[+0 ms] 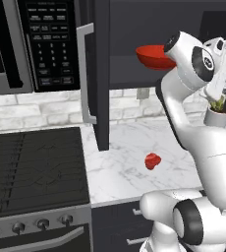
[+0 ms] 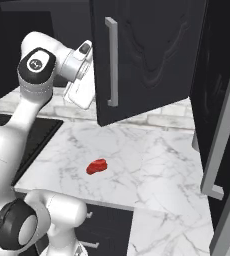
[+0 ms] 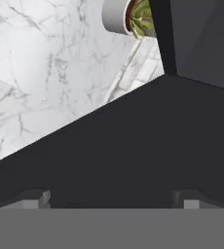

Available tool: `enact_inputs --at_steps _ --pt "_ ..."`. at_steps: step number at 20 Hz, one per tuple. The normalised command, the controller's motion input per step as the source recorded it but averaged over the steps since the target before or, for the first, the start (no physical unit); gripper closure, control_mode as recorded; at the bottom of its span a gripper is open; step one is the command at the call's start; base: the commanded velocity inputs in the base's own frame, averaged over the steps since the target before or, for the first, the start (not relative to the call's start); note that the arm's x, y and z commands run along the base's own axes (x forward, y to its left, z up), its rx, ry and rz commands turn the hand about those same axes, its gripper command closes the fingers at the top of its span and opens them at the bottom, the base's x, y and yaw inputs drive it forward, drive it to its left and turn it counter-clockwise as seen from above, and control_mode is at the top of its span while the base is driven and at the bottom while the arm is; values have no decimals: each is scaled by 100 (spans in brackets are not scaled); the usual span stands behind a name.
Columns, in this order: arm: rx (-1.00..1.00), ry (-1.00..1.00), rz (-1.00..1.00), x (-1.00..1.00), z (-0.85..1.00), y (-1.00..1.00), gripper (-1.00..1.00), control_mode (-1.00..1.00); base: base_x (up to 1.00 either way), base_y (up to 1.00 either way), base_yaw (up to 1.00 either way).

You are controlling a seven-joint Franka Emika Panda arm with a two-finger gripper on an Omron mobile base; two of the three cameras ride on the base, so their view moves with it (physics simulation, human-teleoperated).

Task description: Retrieve the bowl from the cabinet, then place the raw meat into the bowl to avoid contamination.

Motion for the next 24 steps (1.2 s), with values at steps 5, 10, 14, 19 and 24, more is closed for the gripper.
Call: enact_inputs --at_steps 5,10,14,19,24 --pt "7 -13 0 -68 0 -89 -100 -100 0 0 0" --pt "11 -10 2 -54 -1 -90 -100 -100 0 0 0" --pt "8 -4 13 -29 -11 -65 -100 -100 0 0 0" --pt "6 0 12 -6 -17 -60 -100 -100 0 0 0" --pt "1 -1 5 0 -3 -18 -100 -100 0 0 0"
